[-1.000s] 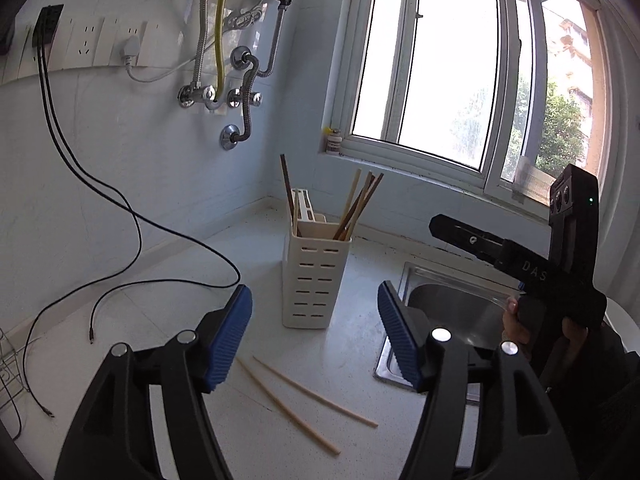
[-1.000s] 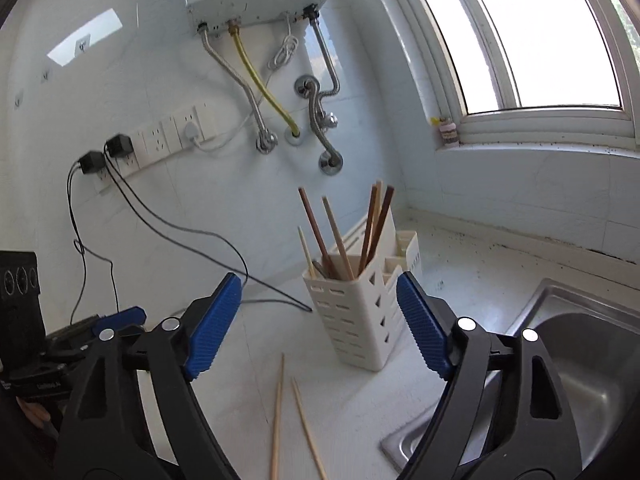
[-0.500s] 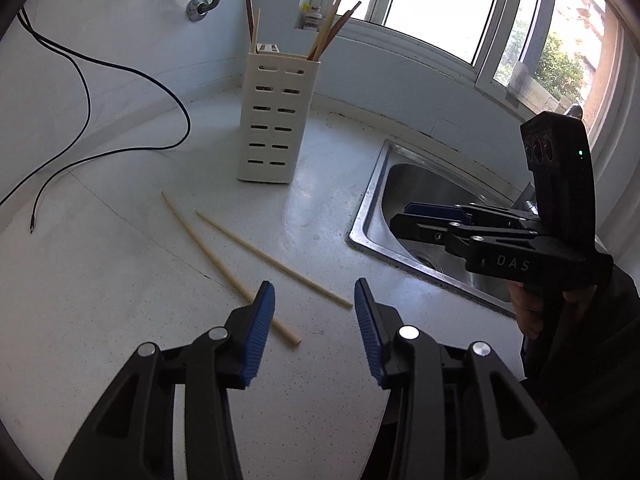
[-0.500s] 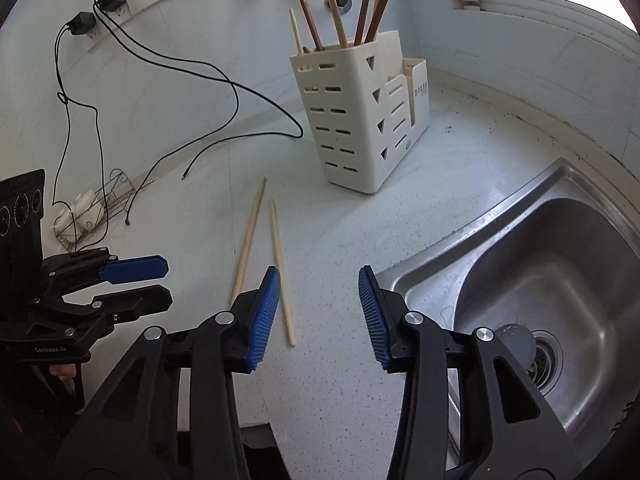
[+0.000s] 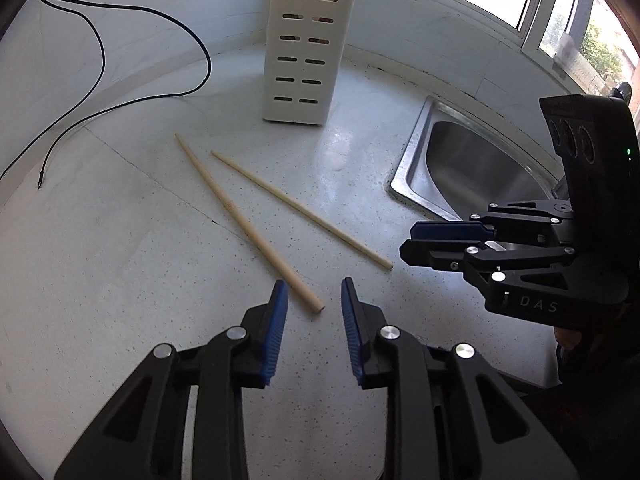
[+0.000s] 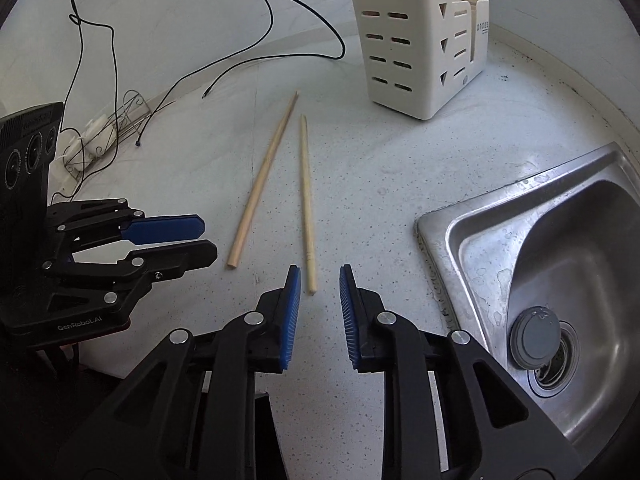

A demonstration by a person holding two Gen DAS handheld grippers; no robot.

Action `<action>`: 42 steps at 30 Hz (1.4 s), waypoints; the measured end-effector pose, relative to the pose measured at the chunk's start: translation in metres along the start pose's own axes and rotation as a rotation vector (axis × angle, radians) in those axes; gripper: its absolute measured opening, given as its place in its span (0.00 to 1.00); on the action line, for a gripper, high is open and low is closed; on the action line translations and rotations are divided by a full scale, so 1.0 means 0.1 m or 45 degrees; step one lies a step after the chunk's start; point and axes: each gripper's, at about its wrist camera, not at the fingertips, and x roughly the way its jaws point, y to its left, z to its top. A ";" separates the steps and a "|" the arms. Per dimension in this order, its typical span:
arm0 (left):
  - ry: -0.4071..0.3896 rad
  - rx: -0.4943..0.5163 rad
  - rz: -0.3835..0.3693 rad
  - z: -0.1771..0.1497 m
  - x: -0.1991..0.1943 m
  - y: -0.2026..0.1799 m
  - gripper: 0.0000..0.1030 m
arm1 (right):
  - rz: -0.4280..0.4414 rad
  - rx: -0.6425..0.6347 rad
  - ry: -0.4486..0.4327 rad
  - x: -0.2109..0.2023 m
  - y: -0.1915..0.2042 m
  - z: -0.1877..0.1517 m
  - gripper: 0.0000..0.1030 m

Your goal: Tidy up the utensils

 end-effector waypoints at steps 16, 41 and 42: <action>0.082 -0.067 -0.028 -0.01 0.19 0.01 0.17 | 0.000 -0.106 0.079 0.20 0.09 0.00 0.14; 0.051 -0.123 0.068 -0.05 0.18 0.06 0.06 | -0.072 -0.161 0.052 0.20 0.14 -0.01 0.04; 0.044 -0.133 0.067 -0.05 0.17 0.09 0.06 | -0.066 -0.160 0.044 0.18 0.13 -0.01 0.04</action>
